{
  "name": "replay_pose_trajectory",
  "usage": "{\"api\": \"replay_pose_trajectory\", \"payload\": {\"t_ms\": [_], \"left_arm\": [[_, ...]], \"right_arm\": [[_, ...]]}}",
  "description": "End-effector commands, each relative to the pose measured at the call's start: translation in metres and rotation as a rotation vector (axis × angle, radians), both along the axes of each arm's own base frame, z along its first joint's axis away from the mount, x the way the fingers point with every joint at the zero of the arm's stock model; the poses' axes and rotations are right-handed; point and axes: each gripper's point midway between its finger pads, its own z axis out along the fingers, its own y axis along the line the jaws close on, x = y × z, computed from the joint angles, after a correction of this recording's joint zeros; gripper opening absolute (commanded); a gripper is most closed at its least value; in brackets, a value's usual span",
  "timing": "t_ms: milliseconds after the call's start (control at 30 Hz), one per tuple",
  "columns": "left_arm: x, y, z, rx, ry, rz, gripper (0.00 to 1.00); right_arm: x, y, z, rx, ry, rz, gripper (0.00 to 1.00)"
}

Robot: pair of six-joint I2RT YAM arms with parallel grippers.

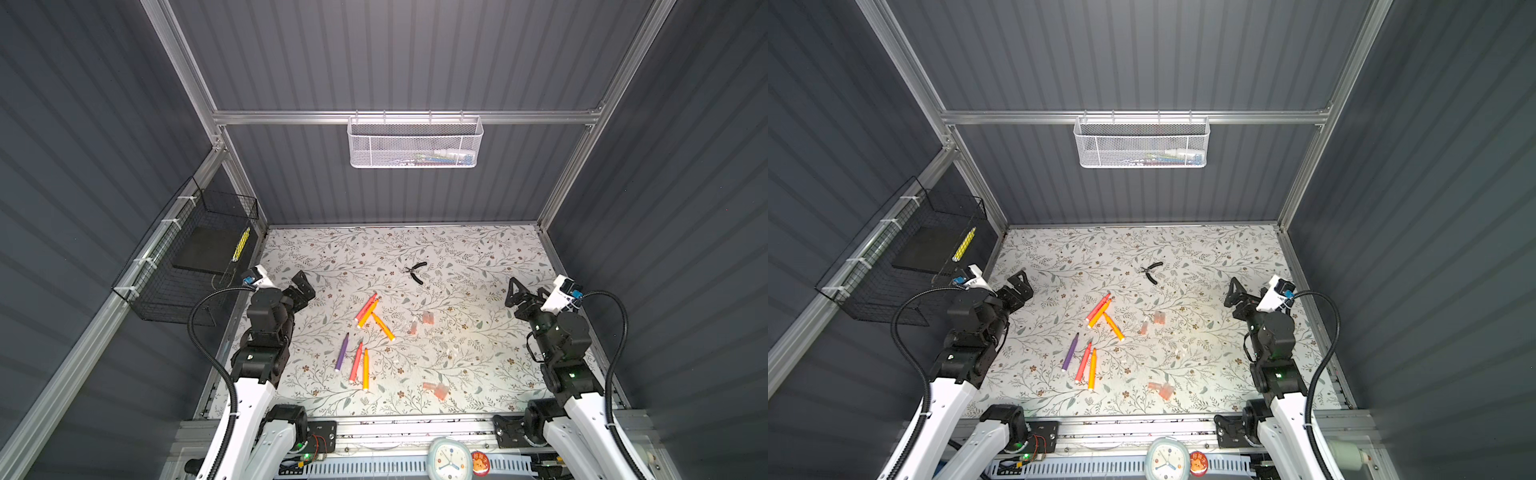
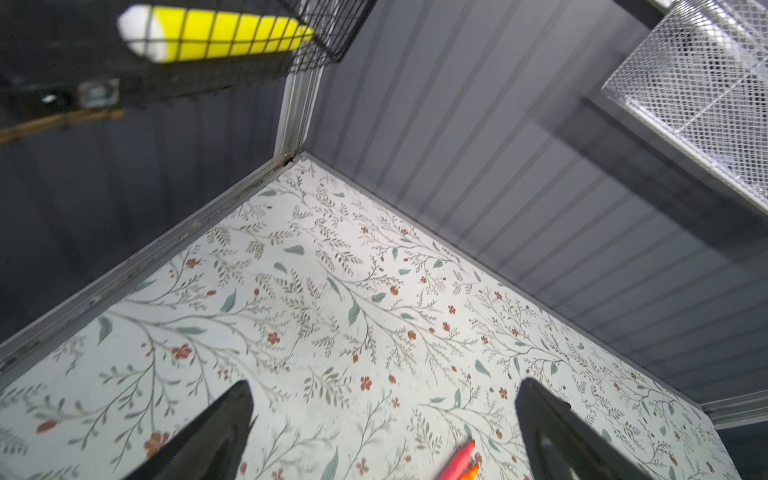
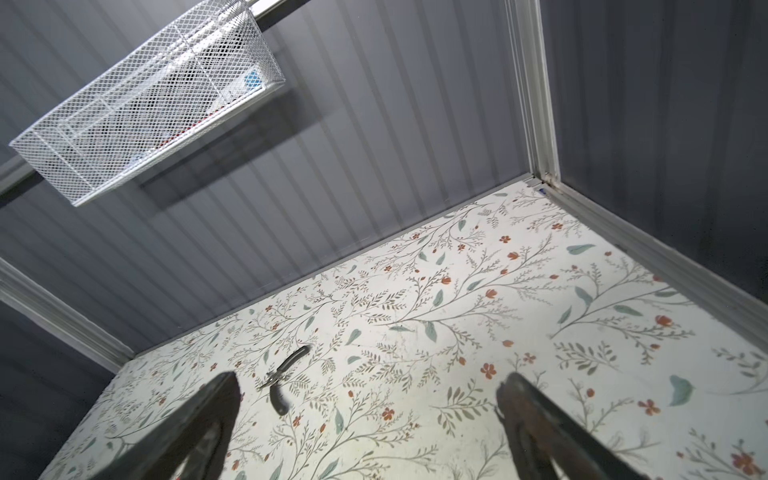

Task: Insert the pens into the pen caps
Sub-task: 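Raise both arms and move the left gripper toward the markers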

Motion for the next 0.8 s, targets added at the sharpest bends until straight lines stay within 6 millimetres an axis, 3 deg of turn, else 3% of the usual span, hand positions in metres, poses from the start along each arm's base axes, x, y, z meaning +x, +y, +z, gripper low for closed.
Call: {"api": "replay_pose_trajectory", "payload": {"t_ms": [0, 33, 167, 400, 500, 633, 733, 767], "left_arm": [[-0.022, 0.007, -0.032, -0.02, 0.155, 0.046, 0.99], [-0.025, 0.011, -0.035, -0.039, 0.175, 0.077, 0.99], [-0.022, -0.007, -0.03, -0.073, 0.149, -0.024, 0.99], [-0.03, -0.002, -0.038, -0.124, 0.091, 0.02, 0.99], [-0.036, 0.01, -0.042, -0.095, 0.131, 0.087, 0.99], [-0.029, -0.002, -0.05, -0.068, 0.284, 0.015, 0.99], [-0.019, -0.024, -0.058, -0.148, 0.325, -0.073, 0.99], [-0.017, -0.031, -0.063, -0.187, 0.339, -0.089, 0.93]], "right_arm": [[-0.002, -0.007, -0.019, 0.071, 0.052, -0.044, 0.99], [-0.001, -0.007, -0.019, 0.067, 0.048, -0.048, 0.99], [0.012, -0.009, -0.035, 0.038, 0.088, -0.065, 0.99], [0.036, -0.005, -0.062, 0.001, 0.215, -0.05, 0.99], [0.038, -0.017, -0.075, 0.012, 0.253, -0.125, 0.99], [0.042, -0.01, -0.079, 0.016, 0.251, -0.084, 0.99], [0.041, -0.009, -0.08, 0.018, 0.252, -0.083, 0.99], [0.041, -0.009, -0.081, 0.02, 0.252, -0.085, 0.99]]}}
